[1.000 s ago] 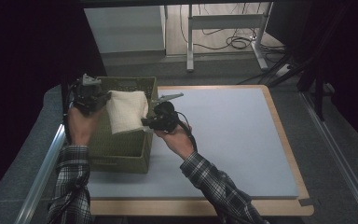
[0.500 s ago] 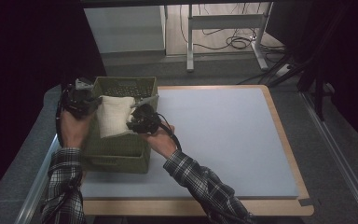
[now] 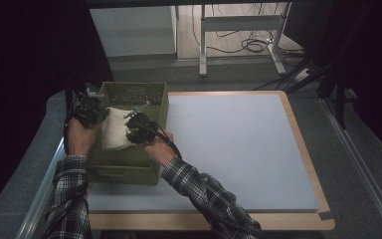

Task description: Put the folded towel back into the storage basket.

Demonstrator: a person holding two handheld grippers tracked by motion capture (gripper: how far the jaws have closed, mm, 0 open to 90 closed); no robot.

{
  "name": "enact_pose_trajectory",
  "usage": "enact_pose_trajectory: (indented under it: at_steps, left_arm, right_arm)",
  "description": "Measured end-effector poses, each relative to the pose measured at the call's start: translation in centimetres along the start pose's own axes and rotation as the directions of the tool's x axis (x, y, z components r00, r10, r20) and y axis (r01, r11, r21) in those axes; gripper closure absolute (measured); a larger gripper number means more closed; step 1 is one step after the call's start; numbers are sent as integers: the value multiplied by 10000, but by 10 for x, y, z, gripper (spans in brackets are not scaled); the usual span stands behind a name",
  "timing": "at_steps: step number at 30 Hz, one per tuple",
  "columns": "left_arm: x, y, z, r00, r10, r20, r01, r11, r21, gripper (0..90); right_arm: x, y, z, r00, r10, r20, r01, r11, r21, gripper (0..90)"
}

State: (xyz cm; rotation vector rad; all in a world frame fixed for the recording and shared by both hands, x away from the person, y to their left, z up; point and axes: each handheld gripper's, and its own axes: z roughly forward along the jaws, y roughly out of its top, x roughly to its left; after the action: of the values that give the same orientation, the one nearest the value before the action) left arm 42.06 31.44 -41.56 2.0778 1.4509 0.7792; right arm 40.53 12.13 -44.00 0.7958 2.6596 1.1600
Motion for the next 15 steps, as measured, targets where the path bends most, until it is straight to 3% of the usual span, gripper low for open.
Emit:
enact_pose_trajectory:
  at_steps: [7, 11, 12, 15]
  left_arm:
    - [-5, 3, 23, 9993, 378, -12, -375, 9953, 897, 826]
    - [-8, 4, 34, 9985, 540, 32, -539, 9891, 1372, 815]
    - [-9, 4, 38, 9984, 555, 106, -565, 9857, 1587, 802]
    - [-10, 3, 46, 9978, 666, 18, -657, 9808, 1836, 644]
  right_arm:
    - [-6, 2, 4, 9999, 104, 118, -108, 9995, 305, 795]
    - [-5, 1, 7, 9999, -50, 105, 44, 9985, 547, 734]
    - [-5, 1, 7, 9999, -104, 136, 97, 9985, 543, 711]
    - [-4, 1, 6, 9995, -256, 185, 247, 9986, 474, 644]
